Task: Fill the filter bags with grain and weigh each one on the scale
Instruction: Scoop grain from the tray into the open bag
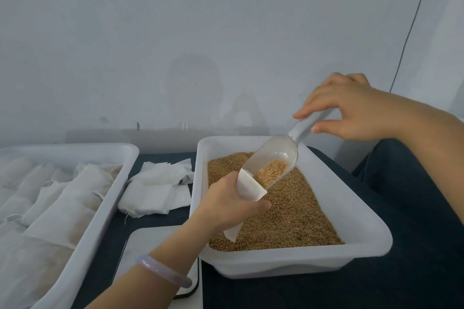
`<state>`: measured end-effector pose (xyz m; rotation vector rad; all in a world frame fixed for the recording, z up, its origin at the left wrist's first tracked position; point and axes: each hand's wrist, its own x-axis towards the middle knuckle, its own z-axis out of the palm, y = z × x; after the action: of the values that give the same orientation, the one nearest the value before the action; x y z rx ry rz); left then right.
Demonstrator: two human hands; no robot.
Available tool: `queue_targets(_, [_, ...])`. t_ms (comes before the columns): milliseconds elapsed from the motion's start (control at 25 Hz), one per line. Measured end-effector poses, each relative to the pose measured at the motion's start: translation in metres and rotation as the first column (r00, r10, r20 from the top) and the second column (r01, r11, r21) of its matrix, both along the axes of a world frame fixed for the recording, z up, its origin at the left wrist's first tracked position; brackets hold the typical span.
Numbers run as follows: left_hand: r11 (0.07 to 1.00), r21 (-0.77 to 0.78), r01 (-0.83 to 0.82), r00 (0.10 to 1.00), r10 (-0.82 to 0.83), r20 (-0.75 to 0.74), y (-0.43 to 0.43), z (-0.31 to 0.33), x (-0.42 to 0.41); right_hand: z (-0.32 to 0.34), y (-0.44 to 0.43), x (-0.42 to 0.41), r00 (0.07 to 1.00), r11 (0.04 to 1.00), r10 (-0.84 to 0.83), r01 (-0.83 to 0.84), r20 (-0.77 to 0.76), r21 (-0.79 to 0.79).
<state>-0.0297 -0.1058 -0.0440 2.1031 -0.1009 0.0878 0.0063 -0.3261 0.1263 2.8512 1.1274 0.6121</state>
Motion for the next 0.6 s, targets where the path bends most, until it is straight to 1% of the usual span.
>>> queue_targets(120, [0.996,-0.087,0.026,1.000,-0.027,-0.005,-0.001,-0.003,0.000,0.001,0.005,0.000,0.999,1.000,0.028,-0.028,0.025,-0.014])
queue_targets(200, [0.996,-0.087,-0.001,1.000,0.001,0.002,0.000,-0.003,-0.001,-0.001,-0.001,0.003,1.000,0.999,0.025,-0.024,-0.013,0.043])
queue_targets(280, [0.994,-0.098,-0.050,0.998,0.053,0.032,0.004,-0.001,-0.004,-0.009,-0.016,0.009,0.995,0.984,0.020,-0.001,-0.102,0.179])
queue_targets(360, [0.991,-0.099,-0.095,0.991,0.103,0.083,0.012,0.002,-0.008,-0.028,-0.032,0.017,0.974,0.946,0.008,0.066,-0.225,0.319])
queue_targets(400, [0.989,-0.099,-0.112,0.988,0.122,0.097,0.015,0.004,-0.009,-0.043,-0.035,0.021,0.958,0.936,-0.025,0.122,-0.285,0.330])
queue_targets(440, [0.987,-0.103,-0.122,0.986,0.133,0.104,0.018,0.006,-0.010,-0.062,-0.035,0.025,0.942,0.942,-0.086,0.183,-0.326,0.282])
queue_targets(520, [0.986,-0.101,-0.130,0.983,0.141,0.113,0.020,0.007,-0.010,-0.107,-0.022,0.031,0.932,0.965,-0.197,0.240,-0.303,0.110])
queue_targets(560, [0.986,-0.095,-0.135,0.983,0.145,0.114,0.020,0.007,-0.011,-0.128,-0.012,0.033,0.938,0.972,-0.205,0.229,-0.280,0.055])
queue_targets(600, [0.986,-0.086,-0.143,0.982,0.153,0.113,0.019,0.006,-0.012,-0.146,-0.002,0.034,0.938,0.976,-0.193,0.214,-0.288,0.041])
